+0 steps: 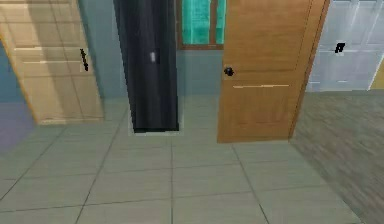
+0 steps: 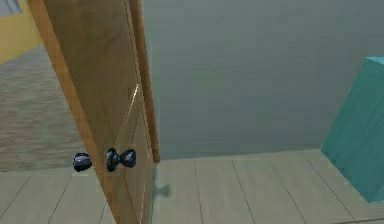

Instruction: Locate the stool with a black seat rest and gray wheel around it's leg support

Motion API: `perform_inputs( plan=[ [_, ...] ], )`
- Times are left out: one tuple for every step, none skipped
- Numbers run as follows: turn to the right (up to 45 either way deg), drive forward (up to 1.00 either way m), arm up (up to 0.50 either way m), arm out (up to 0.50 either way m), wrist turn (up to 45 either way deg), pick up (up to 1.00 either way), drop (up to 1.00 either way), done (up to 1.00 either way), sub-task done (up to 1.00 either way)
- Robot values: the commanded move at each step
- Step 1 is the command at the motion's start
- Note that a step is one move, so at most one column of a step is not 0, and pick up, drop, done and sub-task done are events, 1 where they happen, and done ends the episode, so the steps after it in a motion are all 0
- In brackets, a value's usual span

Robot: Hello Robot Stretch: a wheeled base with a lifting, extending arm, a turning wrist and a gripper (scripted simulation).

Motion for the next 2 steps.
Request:
perform_inputs(
  plan=[
    [-3.0, 0.00, 0.00, 0.00, 0.0, 0.00, 0.00, 0.00, 0.00],
    [0.0, 0.55, 0.00, 0.00, 0.0, 0.00, 0.00, 0.00, 0.00]
  ],
)
